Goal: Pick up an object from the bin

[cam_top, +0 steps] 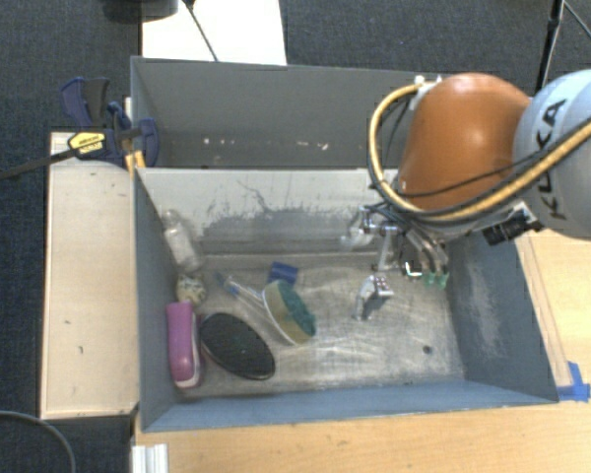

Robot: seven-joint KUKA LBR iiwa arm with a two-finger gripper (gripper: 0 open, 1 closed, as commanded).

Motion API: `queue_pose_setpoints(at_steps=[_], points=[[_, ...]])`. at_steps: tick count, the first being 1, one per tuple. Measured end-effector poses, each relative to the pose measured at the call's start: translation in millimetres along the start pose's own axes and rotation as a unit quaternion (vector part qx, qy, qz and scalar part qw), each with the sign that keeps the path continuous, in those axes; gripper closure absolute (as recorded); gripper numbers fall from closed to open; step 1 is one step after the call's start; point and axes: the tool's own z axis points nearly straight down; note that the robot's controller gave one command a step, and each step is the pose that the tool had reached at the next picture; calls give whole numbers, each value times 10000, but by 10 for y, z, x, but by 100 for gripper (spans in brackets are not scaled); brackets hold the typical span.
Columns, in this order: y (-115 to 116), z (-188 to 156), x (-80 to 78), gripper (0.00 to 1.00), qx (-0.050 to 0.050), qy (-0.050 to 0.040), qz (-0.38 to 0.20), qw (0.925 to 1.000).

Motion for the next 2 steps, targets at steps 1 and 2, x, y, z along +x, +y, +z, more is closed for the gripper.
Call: queue_pose_setpoints(at_steps=[1,2], points=[[335,1344,131,0,0,-5,-816,9967],[972,1557,365,0,21,-78,-254,9996]])
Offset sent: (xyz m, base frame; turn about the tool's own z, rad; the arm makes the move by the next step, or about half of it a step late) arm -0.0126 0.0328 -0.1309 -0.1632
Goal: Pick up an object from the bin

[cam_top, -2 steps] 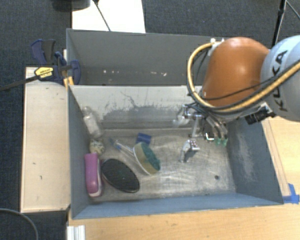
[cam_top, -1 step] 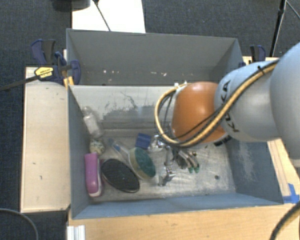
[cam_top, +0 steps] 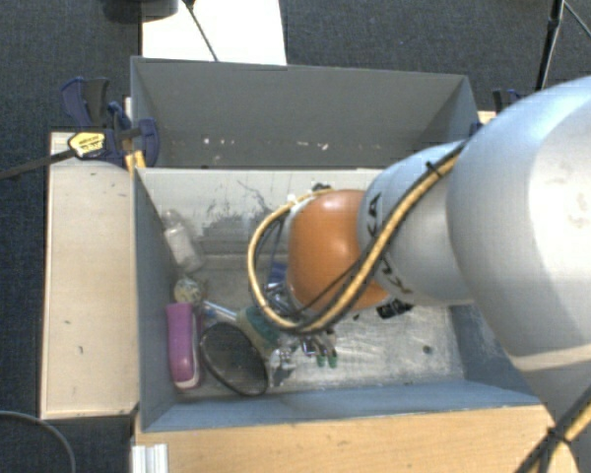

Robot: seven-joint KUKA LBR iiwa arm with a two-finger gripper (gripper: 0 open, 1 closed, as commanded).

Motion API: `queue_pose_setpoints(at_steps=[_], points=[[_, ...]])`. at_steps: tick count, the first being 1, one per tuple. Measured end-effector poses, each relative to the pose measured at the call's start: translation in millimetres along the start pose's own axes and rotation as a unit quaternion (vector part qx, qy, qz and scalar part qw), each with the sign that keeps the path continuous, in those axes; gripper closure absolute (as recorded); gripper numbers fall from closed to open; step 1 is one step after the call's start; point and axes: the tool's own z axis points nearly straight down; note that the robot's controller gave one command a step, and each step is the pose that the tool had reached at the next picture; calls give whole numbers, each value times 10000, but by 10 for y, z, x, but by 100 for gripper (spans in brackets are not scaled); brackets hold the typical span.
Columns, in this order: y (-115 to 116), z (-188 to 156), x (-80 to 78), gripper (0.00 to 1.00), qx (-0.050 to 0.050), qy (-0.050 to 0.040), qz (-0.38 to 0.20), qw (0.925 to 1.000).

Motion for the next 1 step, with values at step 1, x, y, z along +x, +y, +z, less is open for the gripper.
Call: queue_pose_setpoints(at_steps=[1], points=[[57,6,-482,0,-24,28,399,9992]])
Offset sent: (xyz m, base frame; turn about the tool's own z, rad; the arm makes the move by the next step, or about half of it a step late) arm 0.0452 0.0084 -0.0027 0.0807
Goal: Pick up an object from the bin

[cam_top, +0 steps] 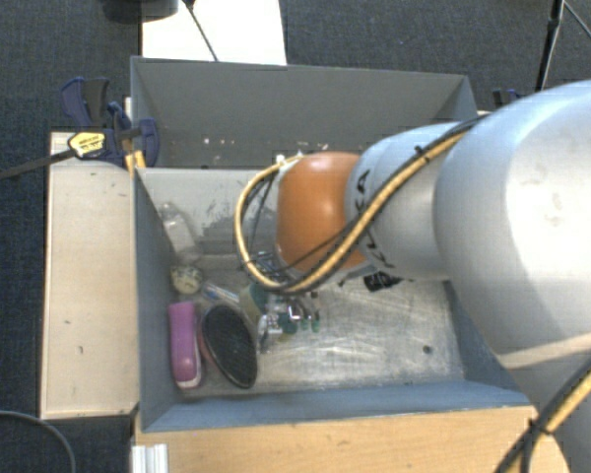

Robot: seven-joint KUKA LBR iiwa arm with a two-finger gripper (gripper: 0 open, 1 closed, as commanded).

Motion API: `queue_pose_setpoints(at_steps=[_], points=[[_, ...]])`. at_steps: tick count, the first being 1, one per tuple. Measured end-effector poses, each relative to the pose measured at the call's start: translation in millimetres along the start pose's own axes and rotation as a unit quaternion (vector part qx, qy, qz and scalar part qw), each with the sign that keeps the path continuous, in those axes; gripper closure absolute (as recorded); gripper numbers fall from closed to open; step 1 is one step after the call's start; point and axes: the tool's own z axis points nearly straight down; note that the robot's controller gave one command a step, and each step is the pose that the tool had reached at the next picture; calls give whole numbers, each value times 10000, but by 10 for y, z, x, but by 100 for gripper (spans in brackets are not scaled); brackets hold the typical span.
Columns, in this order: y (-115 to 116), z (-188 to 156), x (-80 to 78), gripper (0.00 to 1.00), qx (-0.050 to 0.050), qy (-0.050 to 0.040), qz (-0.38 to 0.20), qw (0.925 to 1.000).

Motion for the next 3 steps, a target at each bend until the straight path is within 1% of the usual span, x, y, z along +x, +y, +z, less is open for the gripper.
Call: queue_pose_setpoints(at_steps=[1,2,3], points=[[-2,-13,-8,100,-6,-28,7,10000],[154,-947,-101,100,-15,-26,-24,10000],[324,-1560,-119,100,-14,-19,-120,9999]])
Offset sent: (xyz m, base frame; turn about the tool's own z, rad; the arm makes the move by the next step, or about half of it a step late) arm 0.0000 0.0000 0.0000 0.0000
